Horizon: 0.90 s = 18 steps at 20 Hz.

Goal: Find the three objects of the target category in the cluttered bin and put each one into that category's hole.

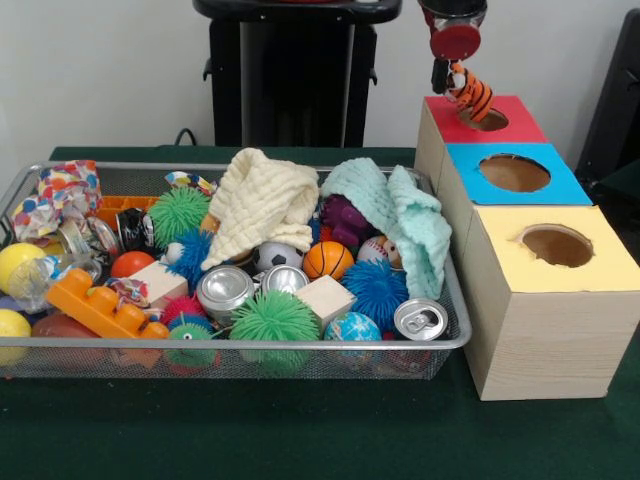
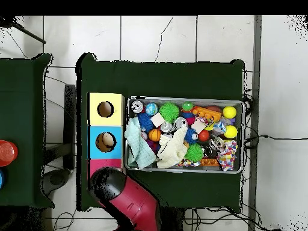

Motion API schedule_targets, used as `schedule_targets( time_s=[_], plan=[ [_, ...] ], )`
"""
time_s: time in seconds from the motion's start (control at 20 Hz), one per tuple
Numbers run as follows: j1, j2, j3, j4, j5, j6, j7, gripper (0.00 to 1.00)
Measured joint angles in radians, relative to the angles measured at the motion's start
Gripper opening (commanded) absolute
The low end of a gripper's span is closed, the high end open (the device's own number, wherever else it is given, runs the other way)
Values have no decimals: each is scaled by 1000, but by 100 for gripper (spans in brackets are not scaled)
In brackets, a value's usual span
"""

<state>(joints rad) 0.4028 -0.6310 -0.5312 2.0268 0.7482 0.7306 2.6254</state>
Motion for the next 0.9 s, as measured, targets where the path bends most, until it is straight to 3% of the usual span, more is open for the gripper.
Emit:
schedule_targets(
  time_s=[0.9],
  plan=[
    [13, 35, 42, 0, 33, 0, 0, 0]
  ],
)
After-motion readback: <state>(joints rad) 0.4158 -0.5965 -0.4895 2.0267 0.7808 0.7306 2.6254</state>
